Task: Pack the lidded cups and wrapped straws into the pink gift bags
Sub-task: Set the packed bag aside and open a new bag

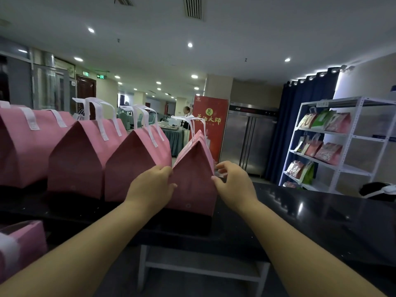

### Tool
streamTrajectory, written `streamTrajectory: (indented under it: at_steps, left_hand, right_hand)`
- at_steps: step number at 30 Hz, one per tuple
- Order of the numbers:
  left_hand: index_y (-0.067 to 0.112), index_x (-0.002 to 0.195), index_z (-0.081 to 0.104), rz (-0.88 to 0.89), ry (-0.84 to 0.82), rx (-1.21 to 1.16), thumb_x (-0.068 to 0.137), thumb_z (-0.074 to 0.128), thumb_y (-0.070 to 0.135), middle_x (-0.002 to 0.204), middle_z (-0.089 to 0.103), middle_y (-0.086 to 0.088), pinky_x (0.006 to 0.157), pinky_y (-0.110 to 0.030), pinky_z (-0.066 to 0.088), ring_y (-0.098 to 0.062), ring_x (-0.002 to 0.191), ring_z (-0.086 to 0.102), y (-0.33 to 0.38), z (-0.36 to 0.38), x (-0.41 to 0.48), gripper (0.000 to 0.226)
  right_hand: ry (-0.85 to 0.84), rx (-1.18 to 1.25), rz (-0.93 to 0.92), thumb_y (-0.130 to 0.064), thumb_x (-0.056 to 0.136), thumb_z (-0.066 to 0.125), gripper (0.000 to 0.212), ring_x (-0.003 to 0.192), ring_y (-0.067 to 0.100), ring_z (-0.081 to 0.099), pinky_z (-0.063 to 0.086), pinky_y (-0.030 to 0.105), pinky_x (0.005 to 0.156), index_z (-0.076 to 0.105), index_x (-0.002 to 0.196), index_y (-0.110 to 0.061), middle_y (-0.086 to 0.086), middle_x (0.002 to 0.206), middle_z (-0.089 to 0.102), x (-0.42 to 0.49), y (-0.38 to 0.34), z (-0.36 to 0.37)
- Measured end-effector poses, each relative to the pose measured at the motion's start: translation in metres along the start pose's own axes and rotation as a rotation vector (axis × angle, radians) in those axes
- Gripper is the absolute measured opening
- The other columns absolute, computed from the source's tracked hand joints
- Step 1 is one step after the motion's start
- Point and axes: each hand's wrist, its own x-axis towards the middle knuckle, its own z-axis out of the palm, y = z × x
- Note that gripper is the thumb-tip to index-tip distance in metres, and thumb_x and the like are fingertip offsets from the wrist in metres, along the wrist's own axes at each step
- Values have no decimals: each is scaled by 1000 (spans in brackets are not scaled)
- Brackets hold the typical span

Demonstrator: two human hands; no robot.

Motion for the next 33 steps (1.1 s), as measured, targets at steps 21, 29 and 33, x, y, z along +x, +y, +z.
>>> streamTrajectory:
  at_steps: [21,29,33]
  left_hand:
    - [39,82,58,-173,-334,163,73,65,53,77,59,20,60,-20,49,2,68,56,-9,-173,-250,18]
    - [28,84,67,-258,-160,108,66,76,36,73,65,16,57,-22,50,3,63,60,-70,-236,-292,21]
    - [21,90,69,-209,-137,156,67,80,17,87,67,7,62,-25,50,-8,74,62,-126,-257,-292,26]
  right_hand:
    - [-528,-150,-465,-47,89,55,27,96,21,54,41,31,70,53,107,-27,-5,106,57,-178,-98,-36]
    - [-460,55,-549,-41,90,57,23,80,10,52,31,13,56,59,104,-23,-5,99,62,-213,-181,11]
    - [-400,151,-512,-38,90,58,20,82,12,58,49,23,67,62,100,-21,-5,97,65,-221,-228,44]
